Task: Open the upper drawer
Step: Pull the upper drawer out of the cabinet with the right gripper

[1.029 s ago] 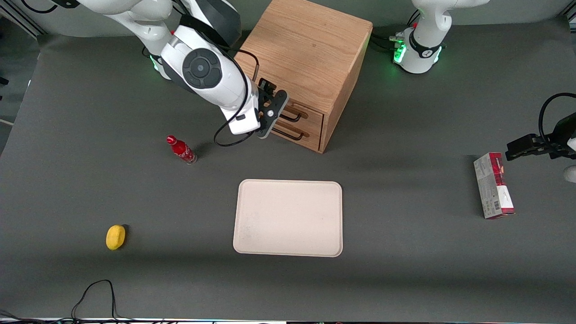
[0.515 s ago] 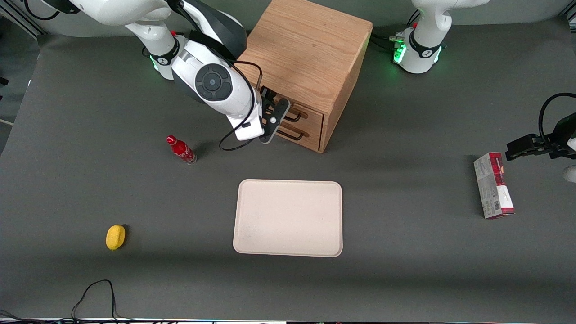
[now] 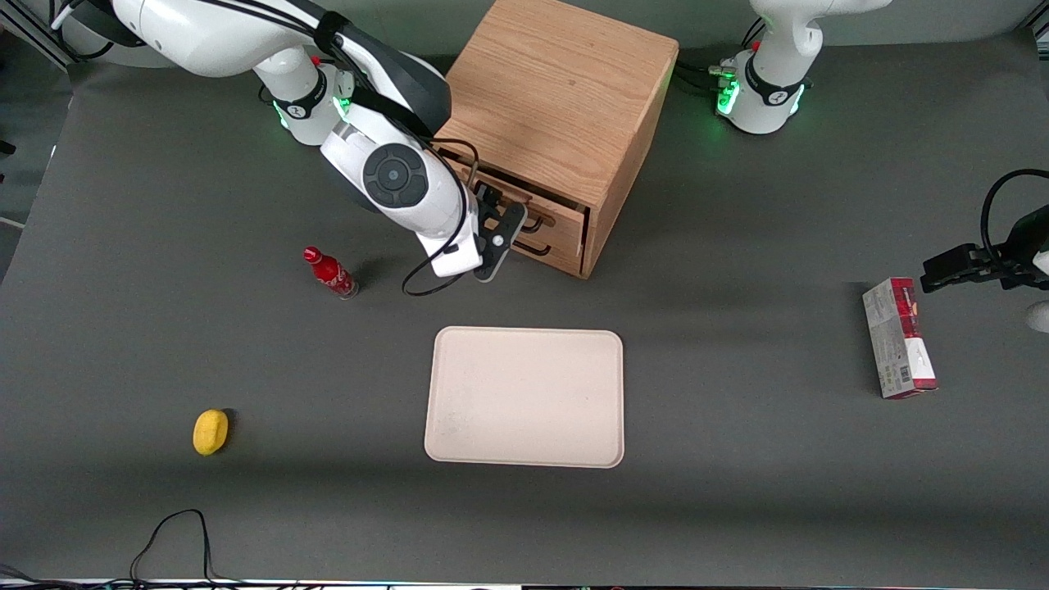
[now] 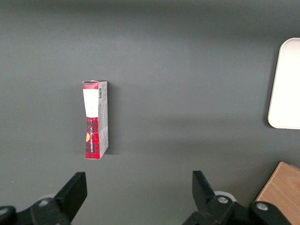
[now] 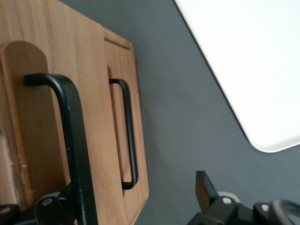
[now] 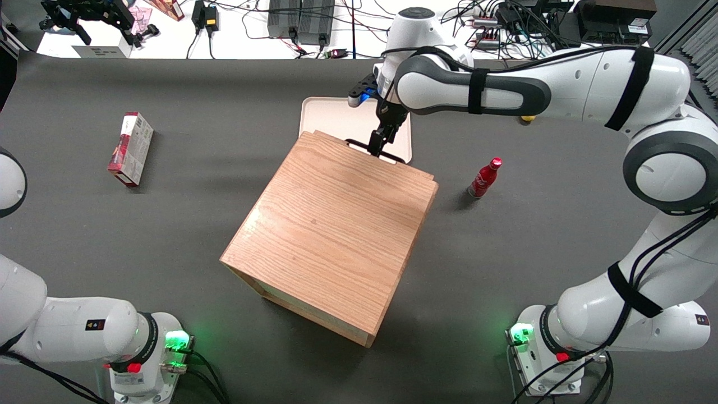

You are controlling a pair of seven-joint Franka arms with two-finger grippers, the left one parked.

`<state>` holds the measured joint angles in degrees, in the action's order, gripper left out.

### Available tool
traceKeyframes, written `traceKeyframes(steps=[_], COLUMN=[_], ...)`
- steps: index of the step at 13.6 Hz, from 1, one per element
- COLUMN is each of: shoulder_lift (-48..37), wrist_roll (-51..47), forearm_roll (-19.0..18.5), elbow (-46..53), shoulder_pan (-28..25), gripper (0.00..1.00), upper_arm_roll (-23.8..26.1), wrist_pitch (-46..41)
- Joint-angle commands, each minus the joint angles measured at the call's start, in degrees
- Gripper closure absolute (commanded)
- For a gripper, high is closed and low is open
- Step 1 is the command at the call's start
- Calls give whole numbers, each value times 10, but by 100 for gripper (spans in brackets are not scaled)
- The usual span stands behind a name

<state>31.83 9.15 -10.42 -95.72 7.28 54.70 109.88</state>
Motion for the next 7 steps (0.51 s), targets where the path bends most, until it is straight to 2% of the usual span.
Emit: traceKeyframes(steps=[1,4,6,7], shoulder_lift=[10,10,24,36], wrist_roll=[34,75,100,105], forearm_roll=[-17,-34,-75,-84], elbow=[40,79,97,114], shoulder_pan=[5,4,3,3], gripper=[0,0,0,0], upper_arm_roll=[-11,-45,-71,-72], wrist_pitch=[-3,-5,-3,-3])
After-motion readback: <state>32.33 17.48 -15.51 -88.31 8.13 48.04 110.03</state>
